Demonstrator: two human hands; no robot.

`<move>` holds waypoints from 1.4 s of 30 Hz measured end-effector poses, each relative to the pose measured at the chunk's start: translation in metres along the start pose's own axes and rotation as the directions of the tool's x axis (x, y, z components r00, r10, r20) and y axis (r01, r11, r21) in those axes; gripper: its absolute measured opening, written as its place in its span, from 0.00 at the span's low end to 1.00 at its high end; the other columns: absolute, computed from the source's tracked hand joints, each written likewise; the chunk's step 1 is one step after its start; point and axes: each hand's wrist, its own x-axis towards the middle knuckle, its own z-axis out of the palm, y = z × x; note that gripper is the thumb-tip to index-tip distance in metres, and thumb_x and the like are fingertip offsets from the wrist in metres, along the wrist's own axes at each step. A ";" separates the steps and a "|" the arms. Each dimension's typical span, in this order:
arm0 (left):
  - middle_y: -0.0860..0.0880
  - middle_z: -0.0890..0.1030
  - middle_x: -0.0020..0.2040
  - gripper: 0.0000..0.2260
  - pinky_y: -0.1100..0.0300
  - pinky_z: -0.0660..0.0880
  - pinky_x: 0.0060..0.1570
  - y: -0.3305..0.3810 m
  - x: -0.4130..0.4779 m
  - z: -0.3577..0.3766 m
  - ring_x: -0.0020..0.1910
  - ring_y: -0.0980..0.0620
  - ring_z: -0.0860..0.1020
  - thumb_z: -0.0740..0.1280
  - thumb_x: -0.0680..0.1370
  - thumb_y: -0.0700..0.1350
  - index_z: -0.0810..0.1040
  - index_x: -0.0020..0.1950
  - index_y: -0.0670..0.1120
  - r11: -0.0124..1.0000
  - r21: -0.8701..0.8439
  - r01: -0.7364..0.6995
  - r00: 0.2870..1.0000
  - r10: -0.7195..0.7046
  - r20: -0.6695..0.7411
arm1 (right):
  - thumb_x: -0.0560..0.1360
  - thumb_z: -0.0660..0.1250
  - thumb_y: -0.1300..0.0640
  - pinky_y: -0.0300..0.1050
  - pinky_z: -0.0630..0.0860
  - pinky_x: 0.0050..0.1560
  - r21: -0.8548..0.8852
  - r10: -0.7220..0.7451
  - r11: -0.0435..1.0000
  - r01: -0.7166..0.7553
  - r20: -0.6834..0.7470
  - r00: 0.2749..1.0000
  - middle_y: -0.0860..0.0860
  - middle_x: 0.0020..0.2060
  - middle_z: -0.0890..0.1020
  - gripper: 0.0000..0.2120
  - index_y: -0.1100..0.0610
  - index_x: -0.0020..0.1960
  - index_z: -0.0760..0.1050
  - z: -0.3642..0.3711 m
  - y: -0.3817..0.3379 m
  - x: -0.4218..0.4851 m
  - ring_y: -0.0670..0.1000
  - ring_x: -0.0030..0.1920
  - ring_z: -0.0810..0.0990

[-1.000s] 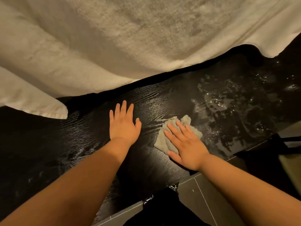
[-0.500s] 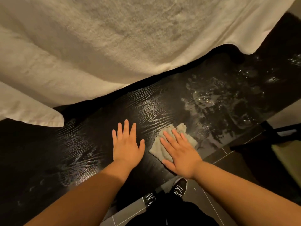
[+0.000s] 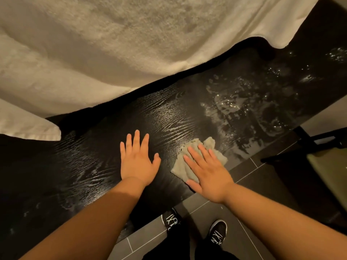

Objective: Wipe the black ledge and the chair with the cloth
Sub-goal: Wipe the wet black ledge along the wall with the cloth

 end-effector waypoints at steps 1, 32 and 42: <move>0.45 0.51 0.86 0.34 0.40 0.45 0.82 0.000 0.000 0.001 0.84 0.41 0.47 0.57 0.81 0.63 0.57 0.85 0.52 1.000 0.005 0.001 1.000 -0.001 -0.001 | 0.80 0.56 0.33 0.65 0.48 0.80 -0.018 -0.054 0.998 0.054 -0.002 0.999 0.52 0.83 0.55 0.36 0.51 0.82 0.58 -0.001 0.016 -0.001 0.60 0.82 0.46; 0.46 0.55 0.85 0.28 0.42 0.52 0.82 0.012 -0.083 0.018 0.84 0.41 0.52 0.59 0.84 0.54 0.60 0.84 0.51 0.992 -0.074 0.100 0.995 -0.099 0.017 | 0.81 0.47 0.35 0.65 0.40 0.79 0.007 0.077 0.997 -0.078 0.076 0.994 0.57 0.83 0.46 0.38 0.55 0.84 0.48 0.008 -0.074 -0.012 0.63 0.81 0.37; 0.45 0.51 0.86 0.30 0.34 0.46 0.80 0.073 -0.085 0.013 0.84 0.38 0.47 0.56 0.85 0.59 0.56 0.85 0.51 0.947 -0.122 0.297 0.955 -0.292 0.057 | 0.79 0.41 0.34 0.65 0.37 0.79 -0.049 0.270 0.963 -0.267 0.091 0.959 0.57 0.83 0.45 0.39 0.56 0.84 0.45 -0.010 0.034 -0.026 0.65 0.81 0.37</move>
